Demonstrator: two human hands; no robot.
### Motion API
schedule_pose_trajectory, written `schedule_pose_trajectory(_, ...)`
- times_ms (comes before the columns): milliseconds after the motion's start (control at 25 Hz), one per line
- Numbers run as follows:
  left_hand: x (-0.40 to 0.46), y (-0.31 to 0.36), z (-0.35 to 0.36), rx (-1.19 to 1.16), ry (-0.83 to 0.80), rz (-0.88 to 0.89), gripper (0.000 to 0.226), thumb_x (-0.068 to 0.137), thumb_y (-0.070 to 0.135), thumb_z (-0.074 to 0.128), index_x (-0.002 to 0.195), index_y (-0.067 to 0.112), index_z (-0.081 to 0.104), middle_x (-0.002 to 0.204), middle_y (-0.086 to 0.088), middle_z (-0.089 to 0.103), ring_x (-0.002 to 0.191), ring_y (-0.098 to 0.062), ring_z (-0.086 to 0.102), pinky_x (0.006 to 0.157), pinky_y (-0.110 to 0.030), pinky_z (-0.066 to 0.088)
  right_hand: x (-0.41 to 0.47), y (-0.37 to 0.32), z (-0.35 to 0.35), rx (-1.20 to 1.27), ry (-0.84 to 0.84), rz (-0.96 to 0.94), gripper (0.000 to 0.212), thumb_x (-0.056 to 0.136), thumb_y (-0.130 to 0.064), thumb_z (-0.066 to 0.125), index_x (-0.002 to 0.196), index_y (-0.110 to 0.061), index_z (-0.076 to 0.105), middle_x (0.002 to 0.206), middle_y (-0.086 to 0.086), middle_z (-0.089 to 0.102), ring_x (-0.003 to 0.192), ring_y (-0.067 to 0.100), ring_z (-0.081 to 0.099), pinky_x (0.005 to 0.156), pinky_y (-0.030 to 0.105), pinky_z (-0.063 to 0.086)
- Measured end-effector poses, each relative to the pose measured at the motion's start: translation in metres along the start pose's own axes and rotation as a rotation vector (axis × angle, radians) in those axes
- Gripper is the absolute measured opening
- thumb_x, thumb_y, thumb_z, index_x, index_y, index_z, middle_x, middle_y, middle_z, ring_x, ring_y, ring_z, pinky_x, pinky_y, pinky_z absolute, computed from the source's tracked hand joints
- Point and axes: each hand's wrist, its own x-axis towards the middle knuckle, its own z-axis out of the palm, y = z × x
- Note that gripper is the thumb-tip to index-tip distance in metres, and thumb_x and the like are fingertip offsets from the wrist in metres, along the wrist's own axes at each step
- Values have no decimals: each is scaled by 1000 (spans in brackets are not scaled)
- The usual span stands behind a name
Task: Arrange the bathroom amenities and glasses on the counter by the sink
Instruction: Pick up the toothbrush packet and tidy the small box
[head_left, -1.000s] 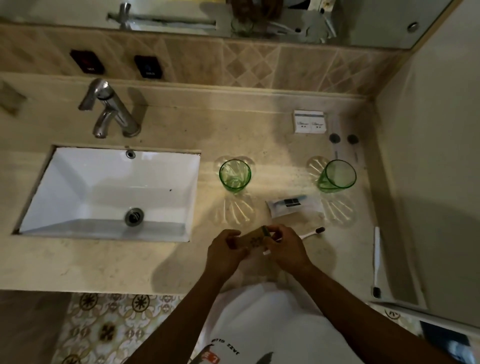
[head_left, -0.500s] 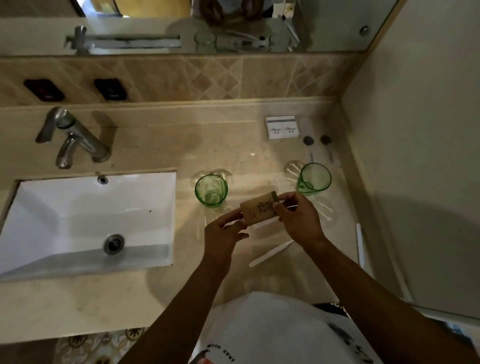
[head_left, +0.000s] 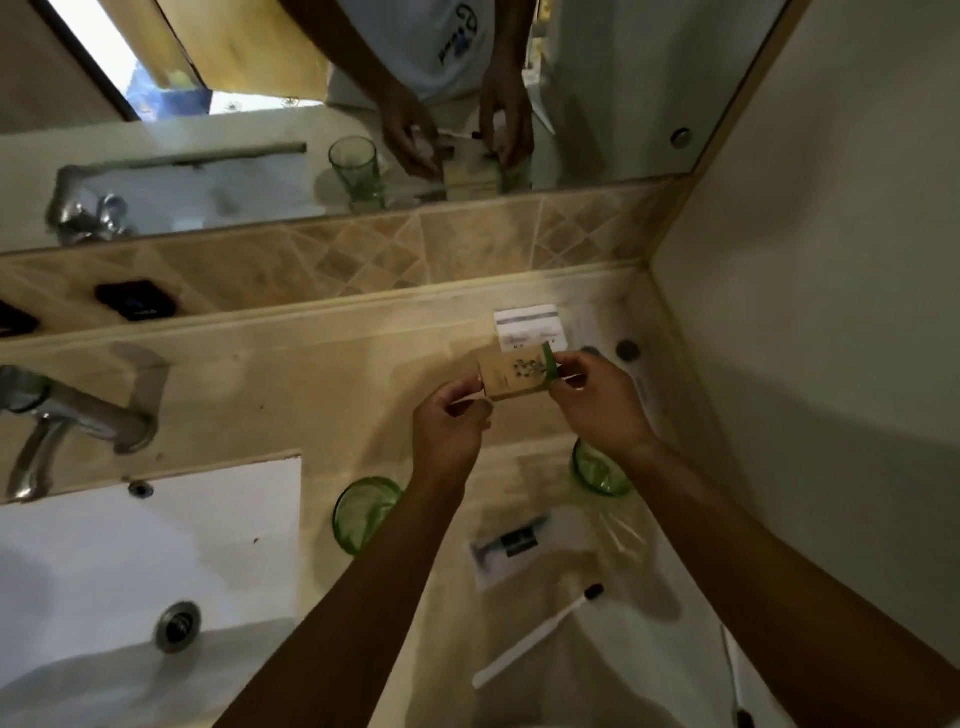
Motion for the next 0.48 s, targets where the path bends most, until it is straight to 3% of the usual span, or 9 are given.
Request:
schedule_pose_trajectory(160, 48, 14, 34, 46, 5, -7, 29, 91, 4, 60, 111, 24, 66, 98, 9, 69, 76, -10, 63, 67, -33, 55, 59, 11, 2, -42, -26, 29, 30, 90, -21, 63, 119, -16, 68, 112, 4, 70, 95, 19, 66, 86, 35, 54)
schedule_pose_trajectory(360, 96, 11, 60, 80, 4, -62, 25, 95, 13, 56, 107, 31, 67, 86, 9, 69, 67, -14, 62, 60, -32, 52, 117, 39, 15, -18, -2, 73, 32, 88, -14, 63, 119, -20, 70, 105, -3, 58, 92, 14, 59, 80, 18, 45)
schedule_pose_trajectory(480, 111, 4, 67, 103, -3, -73, 26, 93, 17, 55, 106, 34, 68, 96, 4, 73, 82, -17, 68, 70, -35, 56, 136, 58, 27, -83, -2, 38, 30, 86, -22, 65, 115, -20, 70, 107, 6, 63, 99, 22, 62, 87, 21, 44)
